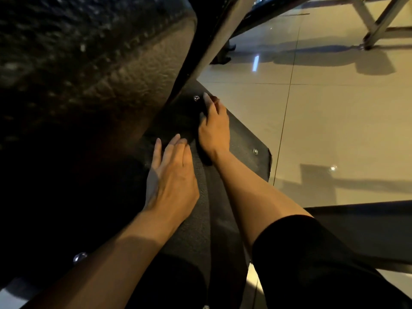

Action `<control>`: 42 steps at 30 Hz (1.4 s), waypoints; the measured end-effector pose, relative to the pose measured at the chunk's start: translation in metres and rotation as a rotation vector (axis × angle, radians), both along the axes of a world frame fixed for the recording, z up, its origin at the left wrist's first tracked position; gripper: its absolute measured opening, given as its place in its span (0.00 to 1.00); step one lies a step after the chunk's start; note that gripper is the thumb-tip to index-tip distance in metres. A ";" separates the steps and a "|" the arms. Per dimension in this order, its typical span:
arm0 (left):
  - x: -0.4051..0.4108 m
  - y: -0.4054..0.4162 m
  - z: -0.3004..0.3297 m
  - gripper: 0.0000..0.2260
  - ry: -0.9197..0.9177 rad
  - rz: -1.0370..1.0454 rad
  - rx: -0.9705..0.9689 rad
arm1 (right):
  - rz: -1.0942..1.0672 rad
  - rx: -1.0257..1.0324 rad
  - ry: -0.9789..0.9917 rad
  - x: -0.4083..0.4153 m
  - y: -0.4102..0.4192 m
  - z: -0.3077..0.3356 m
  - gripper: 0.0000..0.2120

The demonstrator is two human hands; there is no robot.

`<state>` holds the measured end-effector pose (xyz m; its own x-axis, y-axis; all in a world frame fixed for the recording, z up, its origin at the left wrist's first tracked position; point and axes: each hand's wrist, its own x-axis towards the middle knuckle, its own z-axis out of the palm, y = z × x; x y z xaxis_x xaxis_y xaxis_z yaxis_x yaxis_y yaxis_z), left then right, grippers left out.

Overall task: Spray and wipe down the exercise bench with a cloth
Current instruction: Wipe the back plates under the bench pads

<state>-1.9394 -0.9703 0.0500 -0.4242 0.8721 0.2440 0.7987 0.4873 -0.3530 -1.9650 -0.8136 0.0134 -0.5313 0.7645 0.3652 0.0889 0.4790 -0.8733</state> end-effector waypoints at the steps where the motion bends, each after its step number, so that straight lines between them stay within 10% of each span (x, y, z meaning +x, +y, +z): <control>1: 0.007 0.004 0.001 0.27 -0.034 0.037 -0.018 | -0.011 -0.014 -0.004 0.005 0.006 -0.007 0.23; 9: 0.020 0.003 0.005 0.27 -0.080 0.073 -0.019 | -0.407 -0.539 -0.246 0.057 0.036 -0.055 0.24; 16: 0.029 0.002 0.009 0.26 -0.095 0.103 -0.072 | 0.059 0.024 -0.021 0.010 -0.005 -0.005 0.24; 24: 0.038 -0.011 0.011 0.26 -0.081 0.082 -0.101 | -0.424 -0.581 -0.349 0.102 0.001 -0.076 0.24; 34: 0.017 -0.080 0.021 0.27 0.056 0.156 -0.134 | 0.084 0.069 -0.031 0.026 -0.102 0.027 0.24; 42: 0.055 -0.107 0.019 0.31 0.122 0.236 -0.314 | -0.422 -0.484 -0.242 0.141 -0.083 -0.084 0.22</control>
